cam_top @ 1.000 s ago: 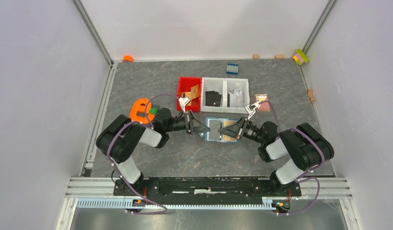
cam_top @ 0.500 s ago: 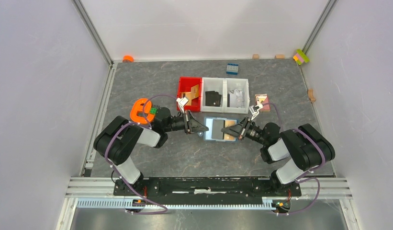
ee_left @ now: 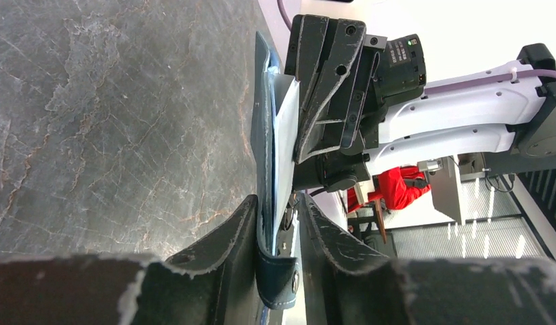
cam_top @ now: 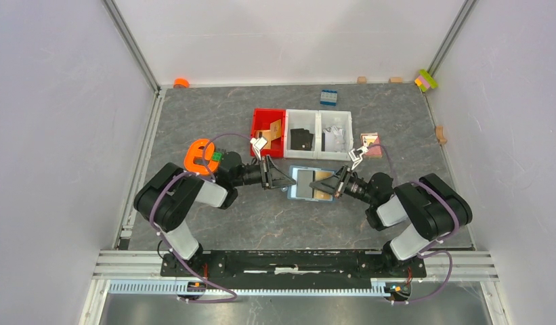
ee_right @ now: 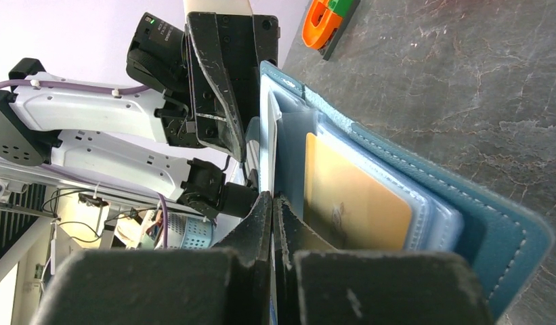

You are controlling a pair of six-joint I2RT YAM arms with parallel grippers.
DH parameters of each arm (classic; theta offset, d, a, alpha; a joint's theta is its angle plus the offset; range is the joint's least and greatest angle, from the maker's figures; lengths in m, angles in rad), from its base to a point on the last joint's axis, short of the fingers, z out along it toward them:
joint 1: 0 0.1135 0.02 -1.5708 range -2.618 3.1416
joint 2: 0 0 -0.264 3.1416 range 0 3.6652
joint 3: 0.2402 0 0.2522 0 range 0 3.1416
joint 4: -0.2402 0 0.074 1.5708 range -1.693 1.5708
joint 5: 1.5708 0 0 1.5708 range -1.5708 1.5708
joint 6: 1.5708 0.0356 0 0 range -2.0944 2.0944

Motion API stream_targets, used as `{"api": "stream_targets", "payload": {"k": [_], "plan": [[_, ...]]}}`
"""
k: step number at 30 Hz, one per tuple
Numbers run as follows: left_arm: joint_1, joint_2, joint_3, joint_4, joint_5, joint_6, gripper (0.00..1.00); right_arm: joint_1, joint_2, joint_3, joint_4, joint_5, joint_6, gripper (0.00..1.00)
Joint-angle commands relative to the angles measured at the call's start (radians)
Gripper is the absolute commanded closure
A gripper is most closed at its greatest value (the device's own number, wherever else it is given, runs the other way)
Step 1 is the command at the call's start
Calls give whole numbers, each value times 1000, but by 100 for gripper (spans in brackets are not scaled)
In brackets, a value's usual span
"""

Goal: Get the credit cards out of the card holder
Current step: Remove the credit card from the card holder.

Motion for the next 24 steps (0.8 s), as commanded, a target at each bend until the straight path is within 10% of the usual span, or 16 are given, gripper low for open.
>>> {"api": "stream_targets", "payload": {"k": [1,15,24], "plan": [[-20,24,31,57,31,-5,65,15,13,28,226,-7,-23,99],[-34,31,49,37,43,3,98,28,28,38,229,-12,-21,90],[-15,10,27,39,24,1,98,29,26,37,243,-14,-14,80]]}}
